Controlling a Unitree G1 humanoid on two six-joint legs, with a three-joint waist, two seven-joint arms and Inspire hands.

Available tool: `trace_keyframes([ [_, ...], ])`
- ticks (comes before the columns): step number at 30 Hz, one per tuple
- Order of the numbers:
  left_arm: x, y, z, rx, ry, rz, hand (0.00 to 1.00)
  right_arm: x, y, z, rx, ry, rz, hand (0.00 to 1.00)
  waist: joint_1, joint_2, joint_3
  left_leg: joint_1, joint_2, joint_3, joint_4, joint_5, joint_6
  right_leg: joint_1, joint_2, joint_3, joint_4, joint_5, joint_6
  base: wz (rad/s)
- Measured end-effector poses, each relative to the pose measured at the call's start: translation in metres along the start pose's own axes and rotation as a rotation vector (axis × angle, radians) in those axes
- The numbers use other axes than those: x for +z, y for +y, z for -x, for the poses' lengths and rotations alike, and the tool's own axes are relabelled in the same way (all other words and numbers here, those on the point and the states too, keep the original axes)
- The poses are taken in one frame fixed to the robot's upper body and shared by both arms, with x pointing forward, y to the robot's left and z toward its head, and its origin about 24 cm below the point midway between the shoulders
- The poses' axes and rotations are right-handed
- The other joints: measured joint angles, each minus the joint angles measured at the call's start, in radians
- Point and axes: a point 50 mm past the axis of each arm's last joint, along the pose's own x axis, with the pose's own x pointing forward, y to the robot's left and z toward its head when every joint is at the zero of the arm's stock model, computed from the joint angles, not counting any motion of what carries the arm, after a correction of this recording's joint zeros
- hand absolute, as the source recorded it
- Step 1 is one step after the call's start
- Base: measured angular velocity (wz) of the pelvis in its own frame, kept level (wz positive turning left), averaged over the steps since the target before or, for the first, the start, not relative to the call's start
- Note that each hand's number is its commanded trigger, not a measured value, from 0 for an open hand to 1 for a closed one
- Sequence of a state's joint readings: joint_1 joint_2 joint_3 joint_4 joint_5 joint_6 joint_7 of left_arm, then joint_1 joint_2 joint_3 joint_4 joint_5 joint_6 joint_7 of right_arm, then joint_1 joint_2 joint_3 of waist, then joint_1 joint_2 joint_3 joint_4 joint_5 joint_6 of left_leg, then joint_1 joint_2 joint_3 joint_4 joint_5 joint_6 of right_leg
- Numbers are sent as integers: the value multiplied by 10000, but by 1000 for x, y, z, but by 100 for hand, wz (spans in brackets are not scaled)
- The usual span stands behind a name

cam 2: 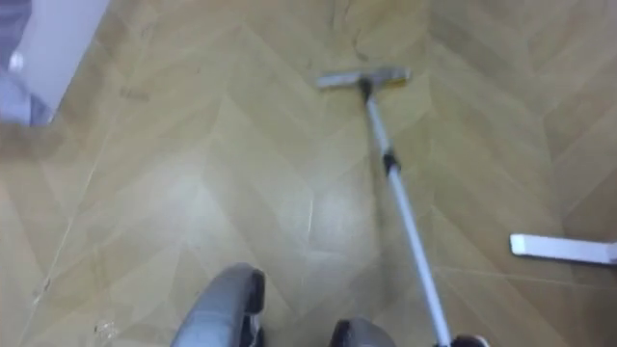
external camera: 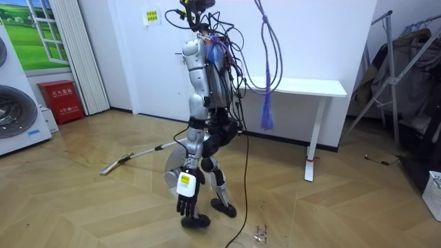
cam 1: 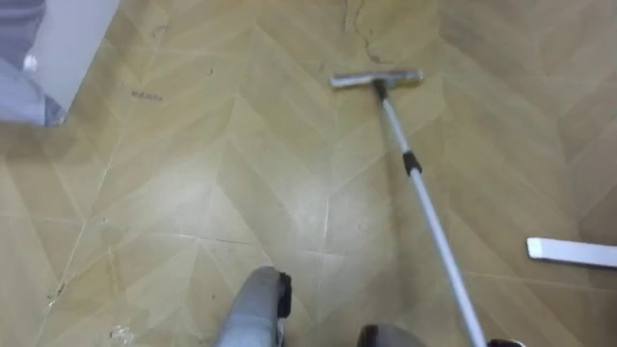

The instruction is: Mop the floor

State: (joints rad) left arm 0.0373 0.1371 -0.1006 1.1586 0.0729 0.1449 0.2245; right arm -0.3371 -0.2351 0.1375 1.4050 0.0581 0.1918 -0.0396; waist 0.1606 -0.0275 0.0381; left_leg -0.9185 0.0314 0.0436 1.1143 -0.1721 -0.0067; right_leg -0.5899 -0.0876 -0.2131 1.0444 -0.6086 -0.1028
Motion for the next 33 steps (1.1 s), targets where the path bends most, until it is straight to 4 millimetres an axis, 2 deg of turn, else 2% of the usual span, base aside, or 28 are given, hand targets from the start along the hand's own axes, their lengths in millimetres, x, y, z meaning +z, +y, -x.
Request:
trace_keyframes([
  [1, 0, 0, 0, -33, -33, -36, 0, 8, 0, 1, 68, -296, -226, 100, 37, 7, 3, 321, -87, 164, -1532, -13, -27, 110, 10, -4, -89, -53, 63, 11],
  [2, 1, 0, 0, -134, -84, -59, 0, 5, 2, 0, 199, -301, -535, 100, 51, 36, 12, 556, -99, 381, -2531, 14, 211, 268, 11, -14, -192, -149, 124, 15],
  [3, 3, 1, 0, -173, -122, -59, 0, 3, 2, 0, 242, -287, -687, 100, 34, 15, 2, 591, -154, 425, -2563, -77, 342, 333, -40, -6, -275, -183, 144, 26],
  [5, 9, 0, 0, -325, -280, -55, 0, -18, 1, -1, 253, 189, -1264, 100, -150, 75, -54, 922, -543, 519, -2831, -497, 773, 838, -300, -19, -860, -127, 345, 34],
  [6, 10, 0, 0, -323, -319, -40, 0, -25, 0, -2, 230, 368, -1367, 100, -223, 103, -88, 978, -665, 532, -2863, -630, 854, 898, -362, 87, -897, -114, 382, 37],
  [7, 11, 0, 0, -318, -389, -9, 0, -43, -5, -2, 93, 763, -1477, 100, -383, 200, -98, 1078, -904, 545, -2820, -794, 973, 832, -487, 335, -462, 56, 640, 53],
  [8, 18, 0, 0, -288, -537, 81, 0, -66, -11, -1, -99, 1341, -1437, 100, -563, 316, -149, 1223, -1194, 529, -2795, -1008, 1110, 618, -655, 536, 246, 489, 819, 57],
  [9, 20, 0, 0, -276, -622, 124, 0, -80, -14, 0, -227, 1718, -1337, 100, -620, 397, -196, 1303, -1290, 515, -2798, -1116, 1171, 468, -697, 668, 584, 785, 903, 49],
  [10, 24, 1, 1, -204, -811, 198, 0, -102, -19, 4, -409, 2437, -1179, 100, -711, 574, -256, 1500, -1373, 430, -2832, -1387, 1229, 148, -588, 1015, 1228, 1568, 980, 19],
  [11, 27, 4, 1, -61, -970, 265, 0, -123, -18, 8, -503, 2993, -1016, 100, -770, 705, -307, 1676, -1396, 273, -2923, -1614, 1240, -229, -418, 1285, 1730, 2090, 1109, 6],
  [13, 33, 7, 1, 207, -1185, 323, 0, -145, -12, 12, -478, 3516, -797, 100, -849, 793, -299, 1912, -1381, 123, -3255, -1735, 1186, -1083, -205, 1593, 1609, 1837, 1061, -9],
  [15, 33, 4, 1, 230, -1189, 283, 0, -160, -4, 16, -450, 3835, -638, 100, -969, 924, -290, 2219, -1332, -74, -3613, -1799, 1087, -2009, -133, 1634, 567, 1786, 1035, -3],
  [16, 31, 4, 1, 222, -1110, 266, 0, -166, 3, 18, -307, 3929, -621, 100, -1065, 946, -268, 2431, -1275, -203, -3754, -1913, 968, -2425, -136, 1725, -838, 1914, 1056, 0],
  [17, 28, 4, 1, 216, -982, 225, 0, -170, 9, 20, -173, 4044, -563, 100, -1090, 908, -250, 2715, -1197, -209, -3843, -2174, 833, -2691, -174, 1851, -2342, 2531, 1084, -5],
  [18, 26, 2, 1, 185, -877, 202, 0, -172, 11, 20, -121, 4102, -517, 100, -1073, 929, -233, 2861, -1096, -227, -3817, -2333, 758, -2776, -195, 1825, -2591, 3070, 1042, -19],
  [19, 17, -1, 2, 109, -609, 155, 0, -173, 13, 21, -37, 4134, -426, 100, -1021, 928, -274, 3124, -893, -288, -3768, -2602, 536, -2553, -164, 1612, -2860, 3495, 911, -30],
  [20, 10, -2, 2, 46, -360, 125, 0, -168, 13, 19, -3, 3987, -267, 100, -1002, 990, -294, 3389, -757, -361, -3684, -2773, 310, -2268, -143, 1240, -2823, 3544, 640, -29],
  [21, 8, -1, 2, 35, -240, 117, 0, -164, 12, 18, -10, 3947, -236, 100, -1014, 961, -273, 3468, -737, -446, -3577, -2805, 252, -2162, -75, 1181, -2737, 3518, 498, -6],
  [22, 6, -1, 1, 28, -41, 76, 0, -153, 10, 15, -76, 3811, -123, 100, -1002, 967, -264, 3544, -647, -605, -3182, -2816, 223, -1912, 11, 1037, -2537, 3225, 326, 13],
  [24, 6, -1, 1, 41, 11, 54, 0, -128, 1, 9, -268, 3436, 28, 100, -1008, 870, -200, 3305, -458, -624, -1999, -2613, -96, -1657, 59, 840, -2115, 2666, 127, 18],
  [25, 9, -1, 1, 58, -43, 62, 0, -107, -9, 5, -502, 3064, 124, 100, -885, 777, -141, 2954, -333, -620, -962, -2274, -242, -1566, 151, 810, -1750, 2296, 22, 0],
  [26, 13, 0, 1, 90, -150, 65, 0, -82, -21, 2, -789, 2511, 135, 100, -677, 691, -82, 2492, -197, -622, 145, -1764, -312, -1534, 260, 815, -1410, 1984, -119, -6],
  [27, 15, 1, 1, 125, -231, 67, 0, -68, -27, 1, -929, 2170, 187, 100, -595, 642, -51, 2235, -169, -628, 648, -1562, -324, -1541, 287, 832, -1243, 1836, -167, -9],
  [28, 20, 1, 1, 141, -417, 104, 0, -41, -35, 0, -1120, 1453, 282, 100, -436, 581, -10, 1667, -143, -552, 1307, -1508, -361, -1541, 351, 840, -999, 1585, -241, -8],
  [29, 21, 2, 1, 162, -439, 102, 0, -14, -39, 1, -1219, 679, 448, 100, -233, 499, 42, 1132, -81, -446, 1278, -1578, -349, -1455, 435, 820, -925, 1425, -320, -11],
  [30, 21, 2, 1, 179, -460, 86, 0, -2, -44, 2, -1337, 340, 579, 100, -146, 445, 75, 895, -92, -409, 1061, -1593, -330, -1399, 479, 822, -928, 1370, -346, -15],
  [32, 22, 3, 1, 154, -475, 78, 0, 30, -44, 5, -1268, -742, 726, 100, 78, 391, 109, 371, -160, -73, -1119, -1630, -238, -1000, 579, 724, -1101, 1150, -355, 5],
  [33, 21, 3, 1, 121, -500, 101, 0, 33, -44, 6, -1270, -889, 696, 100, 138, 358, 129, 351, -254, -13, -1797, -1589, -198, -848, 578, 704, -1158, 1067, -316, 20],
])
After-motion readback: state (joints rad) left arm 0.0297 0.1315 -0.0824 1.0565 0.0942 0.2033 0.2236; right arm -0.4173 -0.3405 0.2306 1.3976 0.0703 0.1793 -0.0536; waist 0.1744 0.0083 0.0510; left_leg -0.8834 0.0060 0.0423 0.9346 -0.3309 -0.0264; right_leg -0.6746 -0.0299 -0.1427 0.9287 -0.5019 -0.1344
